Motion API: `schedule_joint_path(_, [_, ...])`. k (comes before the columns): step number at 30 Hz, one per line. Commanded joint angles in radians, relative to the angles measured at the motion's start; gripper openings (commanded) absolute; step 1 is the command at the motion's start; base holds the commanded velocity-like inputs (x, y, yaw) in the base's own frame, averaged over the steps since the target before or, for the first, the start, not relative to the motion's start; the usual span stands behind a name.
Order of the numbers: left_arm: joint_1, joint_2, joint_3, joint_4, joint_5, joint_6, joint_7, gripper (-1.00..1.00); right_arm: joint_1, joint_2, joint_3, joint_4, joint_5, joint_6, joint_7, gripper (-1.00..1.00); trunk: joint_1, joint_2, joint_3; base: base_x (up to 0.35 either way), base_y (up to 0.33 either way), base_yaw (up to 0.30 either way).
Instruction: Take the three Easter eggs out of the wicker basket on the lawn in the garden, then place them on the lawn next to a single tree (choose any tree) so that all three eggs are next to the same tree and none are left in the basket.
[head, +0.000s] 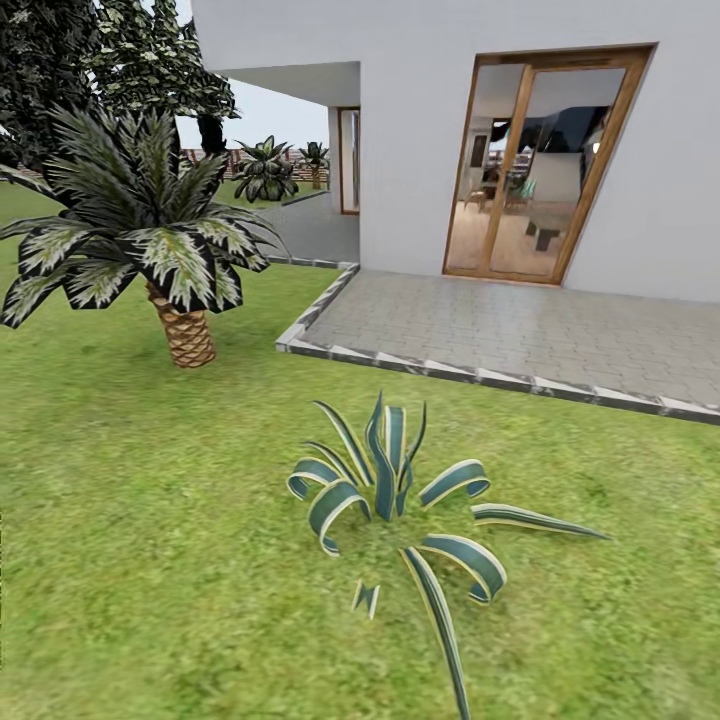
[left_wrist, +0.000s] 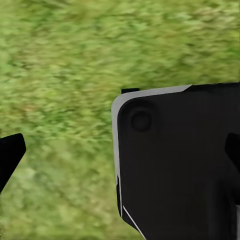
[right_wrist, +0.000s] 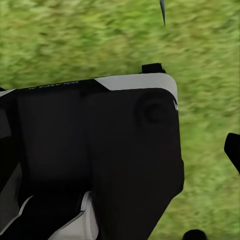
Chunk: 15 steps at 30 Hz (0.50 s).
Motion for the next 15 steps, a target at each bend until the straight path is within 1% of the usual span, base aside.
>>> schedule_joint_path(1, [-0.001, 0.0, -0.004, 0.0, 0.0, -0.003, 0.001, 1.0, 0.0, 0.001, -0.005, -0.002, -0.001, 0.006, 0.001, 1.0, 0.001, -0.002, -0.002, 0.0, 0.094, 0.0])
schedule_joint_path(6, [-0.001, 0.0, -0.004, 0.001, 0.0, -0.003, 0.001, 1.0, 0.0, 0.001, -0.005, -0.002, -0.001, 0.006, 0.001, 1.0, 0.001, -0.002, -0.002, 0.0, 0.085, 0.0])
schedule_joint_path(11, [-0.001, 0.0, -0.004, 0.001, 0.0, -0.003, 0.001, 1.0, 0.0, 0.001, -0.005, -0.002, -0.001, 0.006, 0.001, 1.0, 0.001, -0.002, -0.002, 0.0, 0.185, 0.0])
schedule_joint_path(15, [-0.001, 0.0, -0.004, 0.001, 0.0, -0.003, 0.001, 1.0, 0.0, 0.001, -0.005, -0.002, -0.001, 0.006, 0.001, 1.0, 0.001, -0.002, -0.002, 0.0, 0.102, 0.0])
